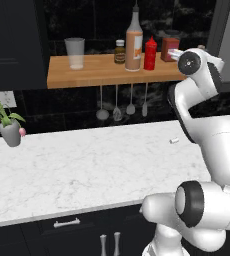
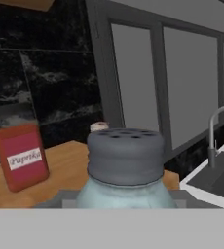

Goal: Put the shaker and condiment bottle from the counter next to their counterparts in the cabinet.

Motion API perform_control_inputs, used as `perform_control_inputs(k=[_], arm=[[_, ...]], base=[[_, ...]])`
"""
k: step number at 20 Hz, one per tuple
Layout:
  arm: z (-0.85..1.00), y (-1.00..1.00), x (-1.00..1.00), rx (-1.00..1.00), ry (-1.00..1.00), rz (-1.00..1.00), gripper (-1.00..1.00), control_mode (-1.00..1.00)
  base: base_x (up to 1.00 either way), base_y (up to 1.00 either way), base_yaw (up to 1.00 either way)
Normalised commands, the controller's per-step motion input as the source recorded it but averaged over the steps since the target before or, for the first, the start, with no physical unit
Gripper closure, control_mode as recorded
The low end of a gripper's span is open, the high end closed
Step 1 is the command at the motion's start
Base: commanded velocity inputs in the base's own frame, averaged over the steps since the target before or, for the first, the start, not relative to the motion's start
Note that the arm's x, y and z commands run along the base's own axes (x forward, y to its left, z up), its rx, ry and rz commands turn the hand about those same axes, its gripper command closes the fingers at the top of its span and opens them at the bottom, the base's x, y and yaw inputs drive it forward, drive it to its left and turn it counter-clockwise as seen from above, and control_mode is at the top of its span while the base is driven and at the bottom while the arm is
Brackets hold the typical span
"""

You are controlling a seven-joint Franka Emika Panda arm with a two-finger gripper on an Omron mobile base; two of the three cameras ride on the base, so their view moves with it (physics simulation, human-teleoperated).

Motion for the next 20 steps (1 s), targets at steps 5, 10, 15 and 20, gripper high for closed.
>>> perform_control_inputs(k=[5, 10, 15, 20], arm=[[0.01, -0.17, 0.51, 0.0, 0.05, 0.0, 1.0, -1.0], [0.0, -0.23, 0.41, -0.01, 0.04, 0.0, 1.0, -1.0], [0.0, 0.0, 0.43, -0.1, 0.0, 0.07, 1.0, -1.0], [-0.06, 0.0, 0.47, -0.11, -0.04, 0.1, 1.0, -1.0]], base=[[0.0, 0.0, 0.0], [0.0, 0.0, 0.0], [0.0, 0.0, 0.0], [0.0, 0.0, 0.0]])
